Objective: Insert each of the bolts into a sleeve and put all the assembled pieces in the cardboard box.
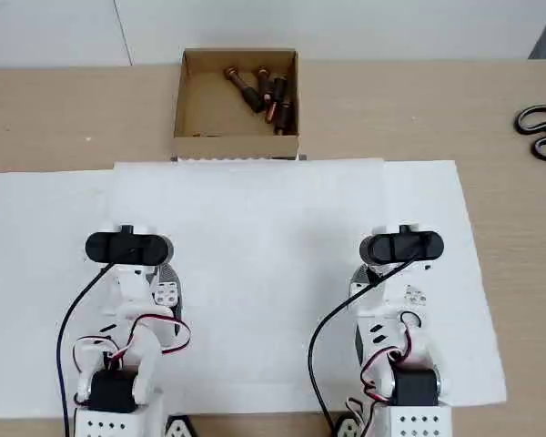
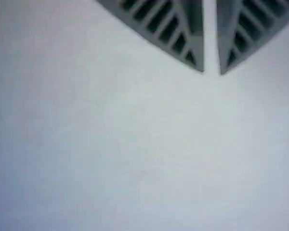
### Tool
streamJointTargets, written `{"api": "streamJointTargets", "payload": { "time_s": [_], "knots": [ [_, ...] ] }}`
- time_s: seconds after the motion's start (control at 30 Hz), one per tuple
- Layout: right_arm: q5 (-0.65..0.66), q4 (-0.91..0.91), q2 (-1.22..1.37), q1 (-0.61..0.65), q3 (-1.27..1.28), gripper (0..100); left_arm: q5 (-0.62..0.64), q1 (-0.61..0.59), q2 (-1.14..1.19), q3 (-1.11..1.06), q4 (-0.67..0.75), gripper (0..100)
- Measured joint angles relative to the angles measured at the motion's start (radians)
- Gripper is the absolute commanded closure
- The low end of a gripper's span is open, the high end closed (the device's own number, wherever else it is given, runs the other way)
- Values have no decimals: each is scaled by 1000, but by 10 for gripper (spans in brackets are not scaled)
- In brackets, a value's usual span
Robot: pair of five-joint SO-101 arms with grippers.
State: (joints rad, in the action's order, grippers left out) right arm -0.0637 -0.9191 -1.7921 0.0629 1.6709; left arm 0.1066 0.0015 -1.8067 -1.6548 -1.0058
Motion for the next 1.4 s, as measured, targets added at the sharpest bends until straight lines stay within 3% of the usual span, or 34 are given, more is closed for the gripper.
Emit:
{"api": "streamJointTargets", "payload": {
  "time_s": [1.4],
  "knots": [
    [0,0,0,0,0,995,0,0,0,0,0,993]
  ]
}}
